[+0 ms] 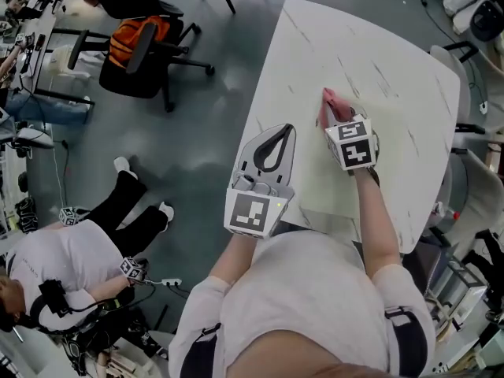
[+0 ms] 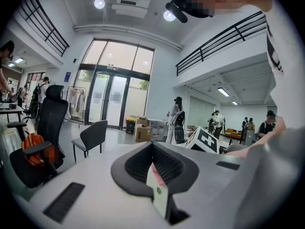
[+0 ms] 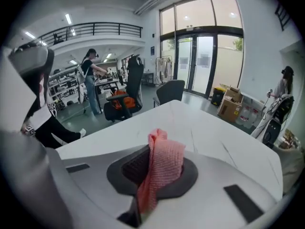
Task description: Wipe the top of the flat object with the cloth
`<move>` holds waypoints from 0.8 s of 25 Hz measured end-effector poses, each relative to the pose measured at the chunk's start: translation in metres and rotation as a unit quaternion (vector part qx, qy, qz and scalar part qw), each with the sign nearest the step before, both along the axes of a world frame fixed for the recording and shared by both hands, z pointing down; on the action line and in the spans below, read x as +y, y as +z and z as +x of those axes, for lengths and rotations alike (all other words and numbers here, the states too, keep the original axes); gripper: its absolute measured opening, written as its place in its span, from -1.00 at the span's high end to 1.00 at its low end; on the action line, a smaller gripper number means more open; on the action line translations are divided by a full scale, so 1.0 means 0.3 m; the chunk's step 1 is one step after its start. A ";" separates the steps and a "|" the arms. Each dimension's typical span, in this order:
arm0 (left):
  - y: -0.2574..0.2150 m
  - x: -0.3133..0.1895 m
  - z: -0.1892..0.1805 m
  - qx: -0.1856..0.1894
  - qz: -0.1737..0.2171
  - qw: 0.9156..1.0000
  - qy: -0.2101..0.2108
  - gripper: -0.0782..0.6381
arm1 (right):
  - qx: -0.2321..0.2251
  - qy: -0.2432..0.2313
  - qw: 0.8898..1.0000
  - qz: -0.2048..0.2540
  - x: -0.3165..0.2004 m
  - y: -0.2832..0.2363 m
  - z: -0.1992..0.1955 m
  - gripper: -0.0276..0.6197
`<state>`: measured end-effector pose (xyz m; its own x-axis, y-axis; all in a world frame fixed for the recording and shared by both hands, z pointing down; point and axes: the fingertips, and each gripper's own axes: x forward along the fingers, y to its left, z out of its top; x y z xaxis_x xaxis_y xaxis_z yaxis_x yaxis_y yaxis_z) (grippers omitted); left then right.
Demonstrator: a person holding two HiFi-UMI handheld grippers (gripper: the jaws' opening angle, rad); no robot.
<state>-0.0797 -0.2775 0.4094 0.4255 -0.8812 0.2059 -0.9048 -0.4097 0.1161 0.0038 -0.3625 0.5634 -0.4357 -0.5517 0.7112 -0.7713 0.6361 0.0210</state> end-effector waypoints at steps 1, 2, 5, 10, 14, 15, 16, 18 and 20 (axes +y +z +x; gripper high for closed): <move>0.003 0.002 -0.006 -0.001 -0.002 1.000 -0.002 0.74 | 0.013 -0.004 1.000 0.001 0.003 0.013 -0.004 0.82; 0.002 0.002 -0.011 0.001 -0.001 1.000 -0.004 0.74 | 0.023 -0.006 1.000 0.002 0.006 0.018 -0.005 0.82; -0.008 -0.007 -0.016 0.010 0.005 1.000 -0.008 0.74 | 0.027 -0.007 1.000 0.002 0.002 0.016 -0.001 0.82; -0.006 -0.011 0.011 0.004 0.000 1.000 0.002 0.74 | 0.033 0.010 0.999 -0.002 -0.006 0.015 0.066 0.82; -0.006 -0.014 0.049 -0.001 0.001 1.000 0.015 0.74 | 0.043 0.027 0.999 -0.003 -0.006 0.024 0.152 0.82; -0.007 -0.015 0.058 0.001 0.003 1.000 0.018 0.74 | 0.045 0.032 0.998 -0.004 -0.006 0.027 0.175 0.82; -0.005 -0.015 0.068 0.000 0.002 1.000 0.021 0.74 | 0.046 0.037 0.998 -0.004 -0.004 0.029 0.198 0.82; 0.000 -0.014 0.085 -0.003 0.000 1.000 0.028 0.74 | 0.047 0.047 0.998 -0.006 -0.002 0.033 0.244 0.82; -0.002 -0.016 0.101 -0.003 0.000 0.999 0.032 0.74 | 0.048 0.058 0.997 -0.006 0.001 0.033 0.291 0.82</move>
